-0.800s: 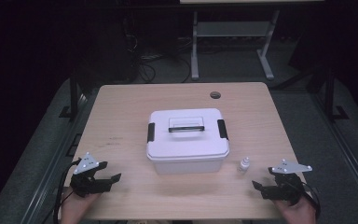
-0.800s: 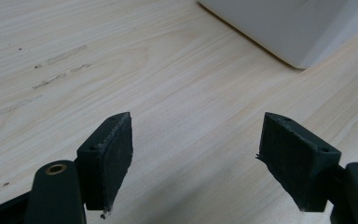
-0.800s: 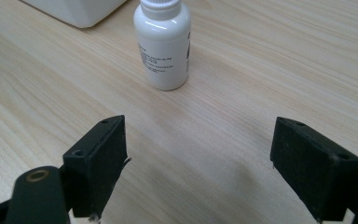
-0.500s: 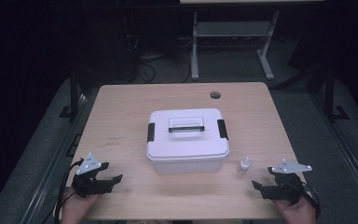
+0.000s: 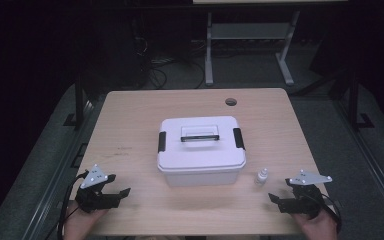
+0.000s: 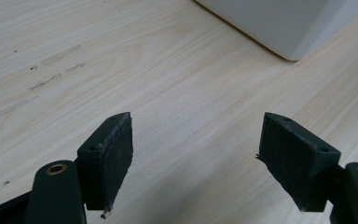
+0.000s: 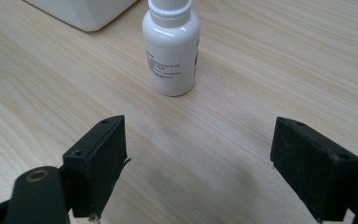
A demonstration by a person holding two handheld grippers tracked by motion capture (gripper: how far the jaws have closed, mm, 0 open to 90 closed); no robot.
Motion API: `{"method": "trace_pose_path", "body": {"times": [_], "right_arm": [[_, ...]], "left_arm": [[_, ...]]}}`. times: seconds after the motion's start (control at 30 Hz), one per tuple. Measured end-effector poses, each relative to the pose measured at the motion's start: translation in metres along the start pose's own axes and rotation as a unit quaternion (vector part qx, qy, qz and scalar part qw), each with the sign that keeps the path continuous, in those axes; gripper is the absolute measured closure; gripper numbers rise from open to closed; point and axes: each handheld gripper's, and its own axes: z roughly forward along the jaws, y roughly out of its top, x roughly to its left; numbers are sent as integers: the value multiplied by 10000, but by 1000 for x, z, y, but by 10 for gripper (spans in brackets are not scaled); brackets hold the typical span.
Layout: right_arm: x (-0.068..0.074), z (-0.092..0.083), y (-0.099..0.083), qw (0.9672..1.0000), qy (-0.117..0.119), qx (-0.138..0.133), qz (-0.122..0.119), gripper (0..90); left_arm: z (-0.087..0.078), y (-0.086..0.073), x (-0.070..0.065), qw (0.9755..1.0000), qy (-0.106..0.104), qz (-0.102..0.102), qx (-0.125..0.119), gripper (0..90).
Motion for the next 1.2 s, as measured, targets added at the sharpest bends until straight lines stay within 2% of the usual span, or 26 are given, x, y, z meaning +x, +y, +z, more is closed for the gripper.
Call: {"method": "trace_pose_path", "body": {"times": [0.33, 0.6, 0.7, 0.8, 0.93, 1.03, 1.13, 1.2], "right_arm": [[0, 0, 0, 10000, 9, 12, -20, 171], [1, -1, 1, 10000, 14, 5, -51, 171], [1, -1, 0, 10000, 10, 1, -45, 171], [1, -1, 1, 10000, 10, 5, -47, 172], [1, -1, 0, 10000, 23, 15, -37, 172], [1, -1, 0, 10000, 18, 16, -36, 172], [0, -2, 0, 10000, 22, -3, -27, 172], [0, -2, 0, 10000, 18, -3, -39, 172]], "left_arm": [[0, 2, -1, 10000, -7, 62, 69, 254], [-2, 4, -1, 9994, -37, 222, 273, 254], [-3, 5, -1, 9993, -85, 231, 280, 253], [-5, 9, -3, 9984, -160, 379, 382, 254], [-8, 17, -4, 9972, -243, 470, 521, 253], [-11, 21, -3, 9973, -316, 420, 506, 253], [-15, 30, -4, 9958, -485, 487, 603, 253], [-16, 33, -4, 9951, -521, 532, 655, 253]]}}
